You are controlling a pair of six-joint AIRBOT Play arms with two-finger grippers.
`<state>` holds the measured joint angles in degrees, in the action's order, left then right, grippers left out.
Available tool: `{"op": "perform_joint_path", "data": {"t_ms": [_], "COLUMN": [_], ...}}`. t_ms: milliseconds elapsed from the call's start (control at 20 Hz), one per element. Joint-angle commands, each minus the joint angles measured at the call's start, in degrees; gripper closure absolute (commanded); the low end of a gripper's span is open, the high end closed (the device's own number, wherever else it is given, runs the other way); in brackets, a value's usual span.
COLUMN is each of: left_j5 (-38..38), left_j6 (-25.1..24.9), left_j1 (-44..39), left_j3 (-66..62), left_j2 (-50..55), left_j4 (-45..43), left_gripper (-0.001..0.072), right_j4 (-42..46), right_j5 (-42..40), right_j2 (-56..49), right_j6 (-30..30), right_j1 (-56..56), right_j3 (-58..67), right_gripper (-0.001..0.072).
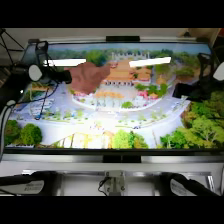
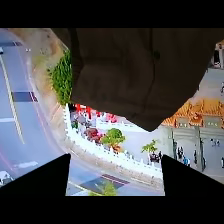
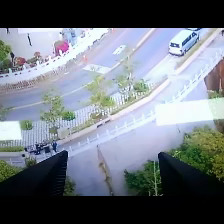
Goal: Fold the shirts.
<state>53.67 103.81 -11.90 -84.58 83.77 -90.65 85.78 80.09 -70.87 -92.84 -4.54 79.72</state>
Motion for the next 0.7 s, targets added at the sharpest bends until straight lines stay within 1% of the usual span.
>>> {"op": "perform_joint_path", "data": {"t_ms": [0, 100, 200, 400, 450, 500, 550, 650], "left_j5": [0.85, 0.85, -0.15, -4.9, -5.07, -5.05, -5.25, -6.08], "left_j6": [0.17, -0.52, -0.66, -0.61, -0.63, -0.63, -0.96, -1.7], "left_j1": [4.52, 5.97, 6.19, 5.62, 5.44, 5.44, 5.31, 4.83], "left_j3": [-10.69, -16.44, -20.31, -21.09, -21.09, -21.09, -21.09, -21.27], "left_j2": [14.78, 22.64, 28.74, 33.33, 33.59, 33.33, 32.37, 28.57], "left_j4": [5.03, 9.99, 10.75, 10.82, 11.08, 11.26, 11.43, 11.17], "left_gripper": [0.0038, 0.0038, 0.0039, 0.0047, 0.0159, 0.0523, 0.0672, 0.0672], "right_j4": [-4.15, -6.43, -8.57, -10.84, -10.86, -10.88, -10.88, -10.95], "right_j5": [-4.63, -4.68, -4.48, -3.82, -3.87, -3.87, -3.82, -3.37], "right_j2": [-0.42, -1.29, -2.47, -4.7, -5.05, -5.31, -5.4, -5.31], "right_j6": [0.07, 0.11, 0.26, 0.74, 0.74, 0.74, 0.74, 0.92], "right_j1": [0.07, 0.07, 0.07, 0.13, 0.13, 0.11, 0.13, 0.11], "right_j3": [0.04, 0.0, 0.0, 0.0, 0.0, 0.0, 0.02, 0.02], "right_gripper": [0.0033, 0.0033, 0.0033, 0.0033, 0.0033, 0.0033, 0.0033, 0.0033]}}
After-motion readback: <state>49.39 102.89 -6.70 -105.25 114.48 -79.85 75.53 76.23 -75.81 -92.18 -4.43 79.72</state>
